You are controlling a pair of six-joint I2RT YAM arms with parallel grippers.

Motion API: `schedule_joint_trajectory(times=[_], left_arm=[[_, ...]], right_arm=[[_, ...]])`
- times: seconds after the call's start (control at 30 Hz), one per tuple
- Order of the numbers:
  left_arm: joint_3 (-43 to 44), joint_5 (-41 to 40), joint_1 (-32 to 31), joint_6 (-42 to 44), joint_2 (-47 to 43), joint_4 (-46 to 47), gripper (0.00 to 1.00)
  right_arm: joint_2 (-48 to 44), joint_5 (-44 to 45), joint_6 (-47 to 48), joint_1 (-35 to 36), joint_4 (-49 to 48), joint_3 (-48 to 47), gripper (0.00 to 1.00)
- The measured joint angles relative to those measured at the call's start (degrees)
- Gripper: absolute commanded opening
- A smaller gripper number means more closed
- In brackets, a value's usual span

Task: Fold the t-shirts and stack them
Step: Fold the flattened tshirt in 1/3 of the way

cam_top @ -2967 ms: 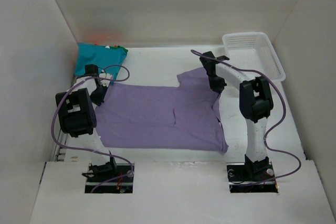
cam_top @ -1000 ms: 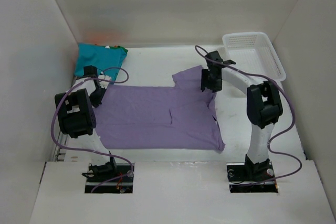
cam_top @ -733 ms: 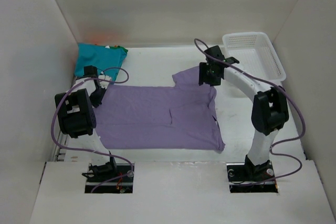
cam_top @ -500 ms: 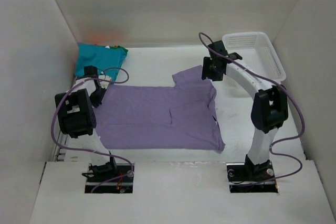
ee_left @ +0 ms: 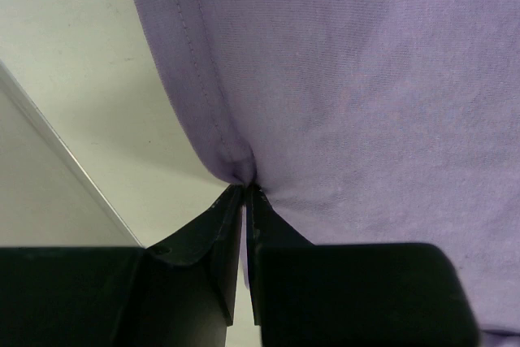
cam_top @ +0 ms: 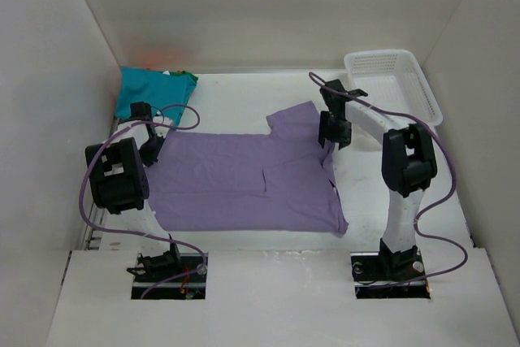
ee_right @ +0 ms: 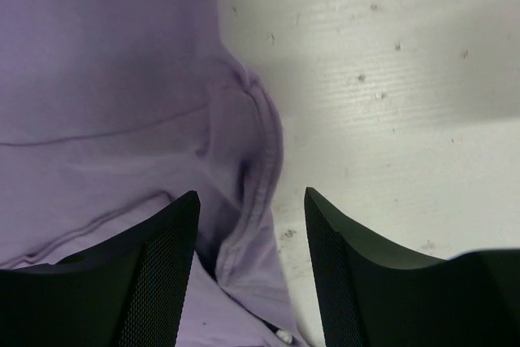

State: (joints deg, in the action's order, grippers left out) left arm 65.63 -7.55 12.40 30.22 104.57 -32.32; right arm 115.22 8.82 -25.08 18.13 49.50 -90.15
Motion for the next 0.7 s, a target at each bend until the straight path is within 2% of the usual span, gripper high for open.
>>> schedule_joint_trajectory(times=[0.17, 0.23, 0.3, 0.4, 0.47, 0.7], left_arm=[[-0.02, -0.15, -0.07, 0.00, 0.00, 0.02, 0.05], [-0.04, -0.15, -0.07, 0.00, 0.00, 0.02, 0.05], [-0.04, -0.15, -0.07, 0.00, 0.00, 0.04, 0.05], [-0.07, -0.15, -0.07, 0.00, 0.00, 0.07, 0.05], [-0.15, -0.13, -0.07, 0.02, -0.07, 0.15, 0.05], [-0.28, -0.11, -0.04, 0.02, -0.15, 0.35, 0.05]], right_arm=[[0.00, 0.33, -0.20, 0.94, 2.12, 1.55, 0.58], [0.00, 0.35, -0.26, 1.31, 2.56, 2.56, 0.53], [0.00, 0.28, -0.33, 1.64, 2.71, 3.43, 0.43], [0.00, 0.20, -0.66, 1.75, 2.64, 4.42, 0.21], [0.00, 0.22, -0.92, 1.75, 2.54, 4.96, 0.13], [-4.07, 0.92, -1.75, 0.87, 2.05, 8.98, 0.15]])
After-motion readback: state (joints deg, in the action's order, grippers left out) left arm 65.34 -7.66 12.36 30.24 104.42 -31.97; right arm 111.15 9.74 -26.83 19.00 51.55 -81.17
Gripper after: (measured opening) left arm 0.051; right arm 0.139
